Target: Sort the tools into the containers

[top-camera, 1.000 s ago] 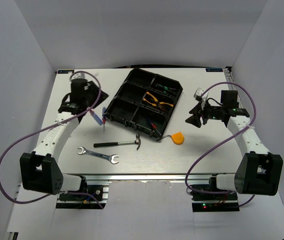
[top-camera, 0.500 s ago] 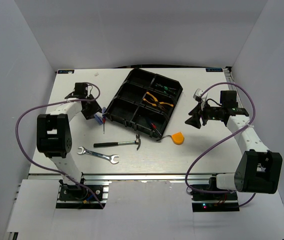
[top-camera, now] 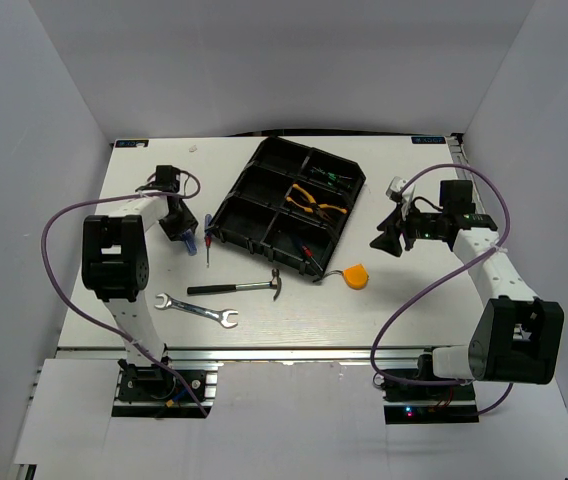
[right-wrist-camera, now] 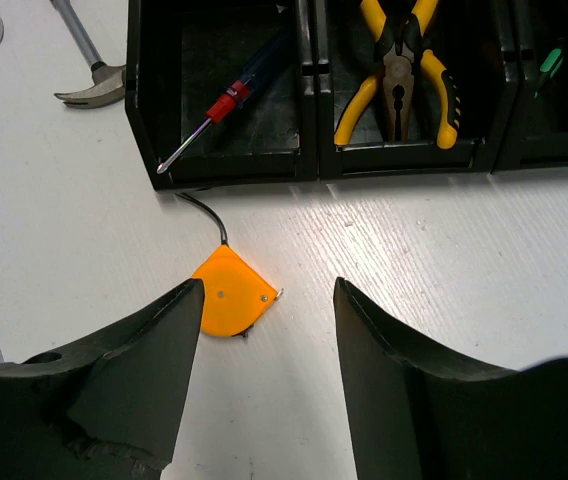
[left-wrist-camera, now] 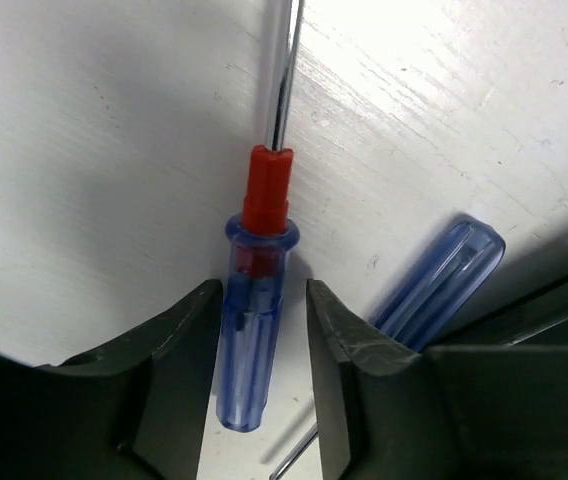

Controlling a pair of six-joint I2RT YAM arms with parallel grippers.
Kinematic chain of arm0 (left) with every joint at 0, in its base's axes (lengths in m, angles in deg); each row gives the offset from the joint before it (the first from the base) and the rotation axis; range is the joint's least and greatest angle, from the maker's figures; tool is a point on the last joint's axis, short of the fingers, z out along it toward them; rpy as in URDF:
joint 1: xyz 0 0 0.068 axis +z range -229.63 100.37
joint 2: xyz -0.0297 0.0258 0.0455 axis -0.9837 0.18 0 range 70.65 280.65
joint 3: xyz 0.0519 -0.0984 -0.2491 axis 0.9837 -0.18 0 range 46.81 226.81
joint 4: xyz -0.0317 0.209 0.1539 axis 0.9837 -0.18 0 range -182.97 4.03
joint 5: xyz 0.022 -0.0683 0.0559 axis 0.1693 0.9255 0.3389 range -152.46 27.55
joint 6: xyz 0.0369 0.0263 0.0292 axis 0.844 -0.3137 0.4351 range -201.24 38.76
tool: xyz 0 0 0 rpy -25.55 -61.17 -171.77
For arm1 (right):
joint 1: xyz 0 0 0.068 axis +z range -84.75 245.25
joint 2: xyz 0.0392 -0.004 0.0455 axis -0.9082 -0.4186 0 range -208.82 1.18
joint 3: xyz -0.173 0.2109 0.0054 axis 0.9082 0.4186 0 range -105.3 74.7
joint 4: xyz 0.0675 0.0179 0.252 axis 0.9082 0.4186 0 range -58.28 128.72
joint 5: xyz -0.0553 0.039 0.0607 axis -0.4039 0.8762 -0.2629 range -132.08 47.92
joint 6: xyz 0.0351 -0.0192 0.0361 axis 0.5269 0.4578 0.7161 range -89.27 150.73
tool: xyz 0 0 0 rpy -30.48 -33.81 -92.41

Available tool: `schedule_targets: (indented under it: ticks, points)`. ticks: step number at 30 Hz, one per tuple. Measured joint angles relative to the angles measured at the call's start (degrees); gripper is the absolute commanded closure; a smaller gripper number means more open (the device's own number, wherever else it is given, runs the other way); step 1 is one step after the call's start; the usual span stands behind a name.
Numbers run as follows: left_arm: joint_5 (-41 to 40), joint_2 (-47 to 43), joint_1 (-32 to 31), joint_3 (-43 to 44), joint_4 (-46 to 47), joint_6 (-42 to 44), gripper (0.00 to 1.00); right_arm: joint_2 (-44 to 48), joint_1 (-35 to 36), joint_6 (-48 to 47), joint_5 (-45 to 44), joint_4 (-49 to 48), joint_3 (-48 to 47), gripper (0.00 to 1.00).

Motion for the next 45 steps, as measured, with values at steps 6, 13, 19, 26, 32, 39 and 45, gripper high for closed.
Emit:
schedule_targets:
  ticks: [6, 13, 19, 26, 32, 39, 45]
  points:
    - [-1.9, 0.7, 0.0, 0.9, -0.7, -0.2, 0.69, 0.0, 0.0, 0.0, 0.0, 0.0, -0.3, 0.38]
    - [-4.8, -1.5, 0.0, -2.0, -0.7, 0.1, 0.99, 0.0, 0.0, 0.0, 0.0, 0.0, -0.3, 0.39]
    - [-2.8, -11.1, 0.2, -7.7, -4.3, -0.8, 1.00, 0.0, 0.0, 0.0, 0.0, 0.0, -0.3, 0.39]
    - [4.7, -26.6, -4.9, -7.9, -1.3, -4.9, 1.00, 0.0, 0.0, 0.0, 0.2, 0.0, -1.2, 0.39]
    - [8.2, -27.4, -16.7, -7.3, 5.4, -13.6, 1.00, 0.0, 0.0, 0.3, 0.5, 0.0, -1.2, 0.39]
    - [3.4, -17.1, -30.9, 0.0, 8.0, -21.3, 1.00, 0.0, 0.0, 0.5, 0.4, -0.1, -1.2, 0.39]
    - [-3.1, -11.2, -37.3, 3.4, 8.4, -25.0, 1.00, 0.1, 0.0, 1.2, 0.4, -0.4, -1.2, 0.39]
